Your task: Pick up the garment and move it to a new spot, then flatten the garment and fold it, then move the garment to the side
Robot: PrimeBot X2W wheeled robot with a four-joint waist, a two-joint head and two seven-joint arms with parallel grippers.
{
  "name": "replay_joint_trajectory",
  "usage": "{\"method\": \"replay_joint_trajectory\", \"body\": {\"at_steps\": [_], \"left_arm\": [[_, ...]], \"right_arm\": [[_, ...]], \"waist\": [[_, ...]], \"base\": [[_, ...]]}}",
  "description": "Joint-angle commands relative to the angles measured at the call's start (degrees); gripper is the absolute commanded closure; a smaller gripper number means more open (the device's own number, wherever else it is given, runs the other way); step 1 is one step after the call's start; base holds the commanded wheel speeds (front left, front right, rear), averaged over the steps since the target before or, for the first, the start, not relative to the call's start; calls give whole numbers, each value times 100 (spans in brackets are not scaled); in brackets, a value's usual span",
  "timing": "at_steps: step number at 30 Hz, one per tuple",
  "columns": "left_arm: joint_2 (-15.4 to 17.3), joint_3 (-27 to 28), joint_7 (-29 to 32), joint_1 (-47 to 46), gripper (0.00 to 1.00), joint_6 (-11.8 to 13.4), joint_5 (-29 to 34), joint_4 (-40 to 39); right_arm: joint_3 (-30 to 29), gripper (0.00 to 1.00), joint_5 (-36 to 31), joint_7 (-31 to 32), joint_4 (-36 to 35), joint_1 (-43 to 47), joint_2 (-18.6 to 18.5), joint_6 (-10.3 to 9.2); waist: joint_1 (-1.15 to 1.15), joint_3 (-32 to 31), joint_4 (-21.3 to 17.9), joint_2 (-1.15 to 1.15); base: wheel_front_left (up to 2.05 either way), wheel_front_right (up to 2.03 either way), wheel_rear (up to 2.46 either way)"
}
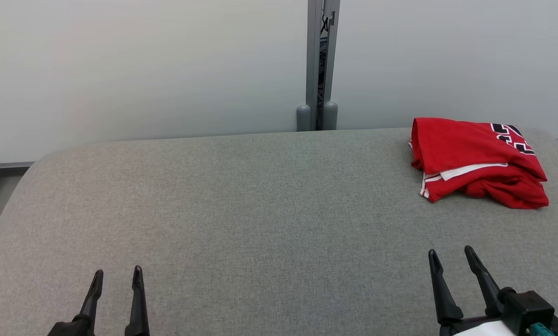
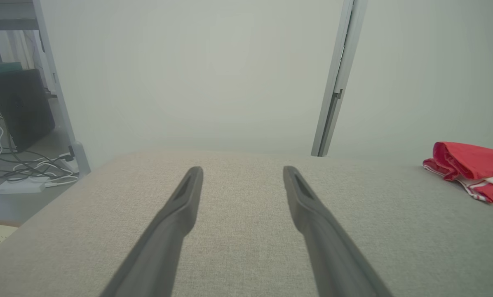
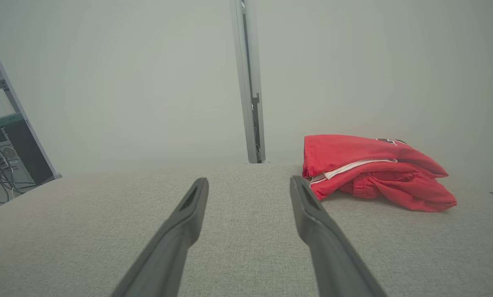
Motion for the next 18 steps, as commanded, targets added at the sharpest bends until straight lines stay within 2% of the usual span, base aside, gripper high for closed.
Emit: {"method": "replay_joint_trajectory", "body": {"at_steps": [1, 13, 14, 18], "left_arm": [[17, -9, -21, -60, 0, 22, -30, 12], [17, -8, -21, -50, 0, 84, 44, 8], [0, -27, 1, -1, 100, 60, 26, 4], [-42, -44, 48, 58, 100, 64, 12, 221]], "right_arm": [[14, 0, 13, -29, 19, 20, -43, -1], [25, 0, -9, -29, 23, 40, -42, -1], [24, 100, 1, 0, 8, 2, -20, 0], [26, 100, 31, 24, 175, 69, 4, 0]], "waist": [[0, 2, -3, 0], [0, 44, -14, 0], [0, 44, -13, 0], [0, 46, -14, 0]], "base": [[0, 0, 0], [0, 0, 0], [0, 0, 0], [0, 0, 0]]}}
